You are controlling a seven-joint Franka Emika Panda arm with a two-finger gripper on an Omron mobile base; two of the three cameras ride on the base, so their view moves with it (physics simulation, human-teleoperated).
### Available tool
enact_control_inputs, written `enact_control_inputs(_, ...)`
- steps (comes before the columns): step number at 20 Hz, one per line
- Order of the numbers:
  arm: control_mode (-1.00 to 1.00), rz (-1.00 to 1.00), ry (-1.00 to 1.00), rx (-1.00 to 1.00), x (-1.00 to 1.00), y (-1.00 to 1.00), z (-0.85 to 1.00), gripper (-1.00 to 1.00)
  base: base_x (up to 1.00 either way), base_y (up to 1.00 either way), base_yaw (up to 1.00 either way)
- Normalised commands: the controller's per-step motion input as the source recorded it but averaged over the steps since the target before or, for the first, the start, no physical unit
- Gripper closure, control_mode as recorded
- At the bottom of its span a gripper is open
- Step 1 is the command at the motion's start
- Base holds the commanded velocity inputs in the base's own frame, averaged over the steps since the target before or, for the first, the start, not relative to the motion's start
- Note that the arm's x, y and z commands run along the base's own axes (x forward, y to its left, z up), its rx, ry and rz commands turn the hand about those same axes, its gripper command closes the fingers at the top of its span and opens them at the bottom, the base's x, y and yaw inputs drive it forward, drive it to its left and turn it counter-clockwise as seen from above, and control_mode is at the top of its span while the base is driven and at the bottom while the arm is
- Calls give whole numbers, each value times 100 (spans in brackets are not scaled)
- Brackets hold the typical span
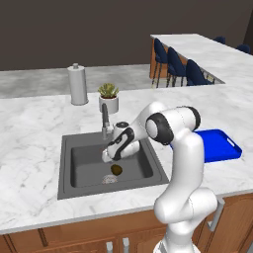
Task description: Pick up all produce items and place them in the sink. Turn on the sink faucet to wash them. Then turn the sink off and put them in the tray.
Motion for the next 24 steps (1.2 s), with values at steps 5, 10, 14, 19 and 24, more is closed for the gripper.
enact_control_inputs(5,-100,-1,0,0,8,1,-32,-100,0,0,0)
enact_control_inputs(10,-100,0,0,0,0,0,-29,-100,0,0,0)
enact_control_inputs(14,-100,0,0,0,0,0,-25,-100,0,0,0)
enact_control_inputs(19,-100,0,0,0,0,0,-26,-100,0,0,0)
enact_control_inputs(24,-100,0,0,0,2,0,-28,-100,0,0,0)
